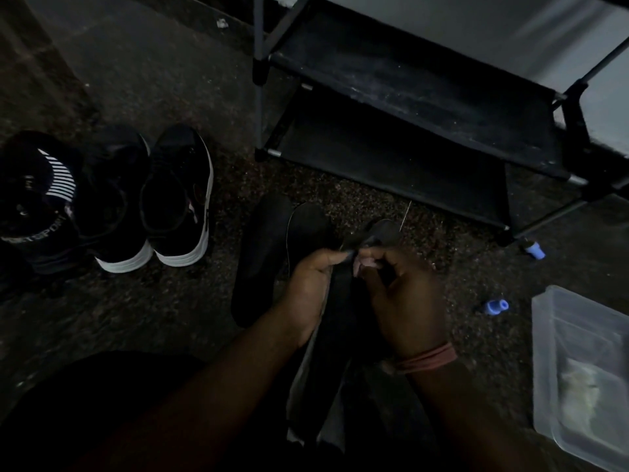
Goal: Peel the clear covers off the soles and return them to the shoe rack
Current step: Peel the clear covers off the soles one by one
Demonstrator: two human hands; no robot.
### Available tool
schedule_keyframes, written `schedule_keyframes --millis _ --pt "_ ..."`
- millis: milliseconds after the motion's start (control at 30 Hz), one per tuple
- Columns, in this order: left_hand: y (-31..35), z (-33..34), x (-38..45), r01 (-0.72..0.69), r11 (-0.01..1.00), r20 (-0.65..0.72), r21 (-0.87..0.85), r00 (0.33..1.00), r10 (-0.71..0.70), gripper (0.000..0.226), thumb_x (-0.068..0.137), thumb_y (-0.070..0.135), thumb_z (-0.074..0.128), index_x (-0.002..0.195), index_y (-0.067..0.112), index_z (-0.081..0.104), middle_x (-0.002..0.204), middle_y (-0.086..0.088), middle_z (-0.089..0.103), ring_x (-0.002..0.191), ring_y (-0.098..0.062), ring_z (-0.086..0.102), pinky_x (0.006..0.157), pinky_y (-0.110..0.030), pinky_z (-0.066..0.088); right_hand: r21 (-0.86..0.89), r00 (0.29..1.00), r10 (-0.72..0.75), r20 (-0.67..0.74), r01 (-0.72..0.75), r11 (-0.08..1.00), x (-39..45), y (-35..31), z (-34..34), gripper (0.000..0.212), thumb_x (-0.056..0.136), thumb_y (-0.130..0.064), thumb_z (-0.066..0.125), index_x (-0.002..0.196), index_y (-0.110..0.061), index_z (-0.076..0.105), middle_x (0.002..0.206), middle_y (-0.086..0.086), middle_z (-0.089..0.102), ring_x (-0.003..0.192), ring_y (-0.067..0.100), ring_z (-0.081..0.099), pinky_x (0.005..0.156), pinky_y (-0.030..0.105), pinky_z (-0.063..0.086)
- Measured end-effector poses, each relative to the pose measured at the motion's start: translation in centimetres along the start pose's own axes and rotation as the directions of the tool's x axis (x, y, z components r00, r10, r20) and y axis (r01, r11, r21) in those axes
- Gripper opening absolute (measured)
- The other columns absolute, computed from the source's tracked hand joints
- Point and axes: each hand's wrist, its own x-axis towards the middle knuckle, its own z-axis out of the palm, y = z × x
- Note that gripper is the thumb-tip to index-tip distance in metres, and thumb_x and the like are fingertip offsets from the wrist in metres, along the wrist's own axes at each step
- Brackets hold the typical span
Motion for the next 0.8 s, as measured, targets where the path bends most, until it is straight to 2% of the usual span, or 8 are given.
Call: schedule_keyframes --millis 67,167,233,367,467,567,700,800 --pt "-0.1 -0.1 0.2 0.009 0.999 -0.040 0.044 0.999 -0.007 0.048 0.097 0.031 0.043 0.087 0.003 0.080 0.090 -0.015 0.075 0.085 -0.025 0.073 0.083 -0.032 0.058 -0.067 0.999 0.005 0.054 -0.002 0.998 -0.3 -0.4 0.3 0.020 0.086 -0.007 0.068 0.098 -0.021 0.074 0.095 -0.011 0.072 0.087 -0.001 0.065 0.082 0.017 0.052" --pt "-0.1 -0.3 0.8 -0.051 0.990 -0.106 0.132 0.992 0.066 0.069 0.108 0.049 0.026 0.094 0.003 0.075 0.090 -0.014 0.077 0.078 -0.019 0.077 0.066 -0.025 0.061 0.092 0.953 0.125 0.276 -0.156 0.983 -0.6 -1.1 0.5 0.021 0.087 -0.006 0.068 0.096 -0.024 0.074 0.087 -0.014 0.074 0.082 -0.005 0.067 0.078 0.016 0.053" --pt "0.2 -0.8 1.0 -0.084 0.979 -0.130 0.187 0.985 0.109 0.067 0.108 0.050 0.024 0.095 0.004 0.071 0.082 -0.011 0.078 0.071 -0.017 0.077 0.059 -0.023 0.059 0.128 0.942 0.108 0.318 -0.155 0.980 -0.9 -1.7 0.8 0.020 0.087 -0.008 0.069 0.096 -0.026 0.073 0.086 -0.016 0.074 0.082 -0.006 0.068 0.079 0.018 0.054" --pt "-0.4 -1.4 1.1 -0.032 0.964 -0.137 0.264 0.988 0.070 0.065 0.103 0.059 0.039 0.122 0.005 0.071 0.122 -0.020 0.071 0.114 -0.029 0.069 0.101 -0.037 0.053 0.015 0.995 0.009 0.100 -0.011 1.000 -0.9 -1.3 0.6 0.021 0.085 -0.007 0.070 0.097 -0.024 0.073 0.092 -0.014 0.072 0.085 -0.005 0.067 0.079 0.019 0.054" --pt "-1.8 -1.1 1.2 0.019 0.954 -0.114 0.299 0.993 0.016 0.067 0.098 0.062 0.049 0.137 0.009 0.063 0.136 -0.020 0.064 0.130 -0.033 0.059 0.116 -0.047 0.040 -0.034 0.997 0.018 -0.075 -0.021 0.999 -0.2 -0.1 -0.3 0.019 0.085 -0.007 0.071 0.097 -0.021 0.072 0.093 -0.008 0.072 0.086 0.002 0.067 0.080 0.027 0.056" --pt "-1.8 -1.5 1.3 0.004 0.958 -0.131 0.285 0.991 0.035 0.069 0.090 0.068 0.058 0.124 0.010 0.071 0.130 -0.022 0.066 0.123 -0.034 0.062 0.116 -0.047 0.040 -0.009 0.997 0.043 -0.069 -0.043 0.999 -0.6 -1.0 -0.1 0.016 0.084 -0.006 0.071 0.092 -0.020 0.074 0.089 -0.012 0.072 0.082 -0.003 0.066 0.076 0.017 0.054" --pt "-0.3 -2.2 1.5 0.033 0.955 -0.233 0.295 0.972 0.038 0.093 0.088 0.082 0.045 0.127 0.000 0.068 0.129 -0.028 0.065 0.125 -0.041 0.061 0.116 -0.054 0.040 0.231 0.961 0.164 0.223 -0.215 0.949 -0.8 -2.3 0.8 0.020 0.081 0.001 0.071 0.089 -0.016 0.076 0.084 -0.012 0.074 0.079 -0.004 0.069 0.075 0.014 0.053" --pt "-0.6 -1.5 1.1 0.002 0.929 -0.189 0.370 0.979 0.073 0.075 0.096 0.073 0.037 0.094 0.014 0.084 0.107 -0.017 0.076 0.104 -0.030 0.072 0.099 -0.041 0.055 0.154 0.985 0.117 0.124 -0.135 0.979 -0.6 -1.4 0.4 0.020 0.083 -0.001 0.070 0.085 -0.020 0.074 0.083 -0.016 0.073 0.081 -0.006 0.067 0.077 0.014 0.053"
